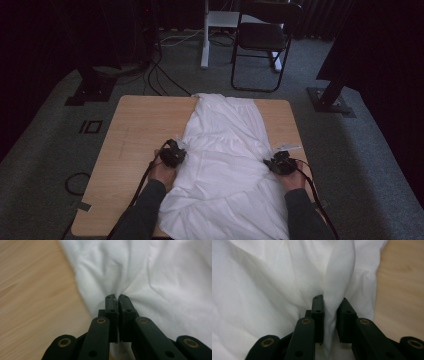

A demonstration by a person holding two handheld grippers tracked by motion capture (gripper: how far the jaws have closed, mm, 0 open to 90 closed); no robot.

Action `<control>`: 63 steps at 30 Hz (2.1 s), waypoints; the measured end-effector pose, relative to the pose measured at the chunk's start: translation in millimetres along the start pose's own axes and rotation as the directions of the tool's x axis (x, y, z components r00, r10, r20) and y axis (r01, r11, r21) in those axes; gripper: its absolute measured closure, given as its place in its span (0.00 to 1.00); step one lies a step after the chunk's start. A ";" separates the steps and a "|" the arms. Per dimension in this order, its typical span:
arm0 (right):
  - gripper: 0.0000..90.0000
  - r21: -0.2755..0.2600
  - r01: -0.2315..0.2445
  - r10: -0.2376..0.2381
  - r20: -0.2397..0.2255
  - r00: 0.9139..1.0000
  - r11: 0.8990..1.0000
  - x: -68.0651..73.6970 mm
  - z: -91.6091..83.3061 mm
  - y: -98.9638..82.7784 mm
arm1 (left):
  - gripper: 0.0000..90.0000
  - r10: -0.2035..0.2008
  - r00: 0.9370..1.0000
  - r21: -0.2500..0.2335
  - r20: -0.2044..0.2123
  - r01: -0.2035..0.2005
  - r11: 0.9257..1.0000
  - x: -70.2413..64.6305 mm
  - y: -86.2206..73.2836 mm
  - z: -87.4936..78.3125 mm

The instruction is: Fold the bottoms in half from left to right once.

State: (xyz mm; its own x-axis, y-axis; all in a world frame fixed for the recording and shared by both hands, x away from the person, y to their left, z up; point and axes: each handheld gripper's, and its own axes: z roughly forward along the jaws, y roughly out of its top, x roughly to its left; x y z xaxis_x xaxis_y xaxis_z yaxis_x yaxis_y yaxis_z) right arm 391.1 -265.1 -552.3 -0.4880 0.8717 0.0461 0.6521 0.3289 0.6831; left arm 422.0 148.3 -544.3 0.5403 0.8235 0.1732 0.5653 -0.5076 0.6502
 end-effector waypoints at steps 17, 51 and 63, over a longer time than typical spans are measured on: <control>0.57 -0.184 -0.034 0.047 0.068 0.997 0.982 9.3 -11.8 60.8 | 0.62 -0.019 1.000 -0.122 -0.001 0.018 0.992 24.1 -0.3 -50.5; 0.95 -0.294 0.160 -0.210 -0.146 0.967 0.942 38.8 -103.1 -0.9 | 0.53 -0.018 0.984 -0.152 0.176 0.045 0.987 -32.8 -130.0 -145.6; 0.53 -0.139 -0.022 0.004 -0.128 0.992 0.990 9.3 -99.1 -88.1 | 0.49 -0.017 0.977 -0.111 0.214 0.042 0.993 -40.5 -140.9 -136.3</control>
State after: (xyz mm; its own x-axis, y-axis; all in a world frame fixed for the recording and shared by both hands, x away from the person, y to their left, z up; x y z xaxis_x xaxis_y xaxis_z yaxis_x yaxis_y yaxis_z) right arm 271.6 -321.9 -539.9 -0.5553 0.8195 0.1419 0.5756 0.2555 0.7768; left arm 235.5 221.1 -542.0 0.6512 0.7589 0.0000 0.5148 -0.4417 0.7348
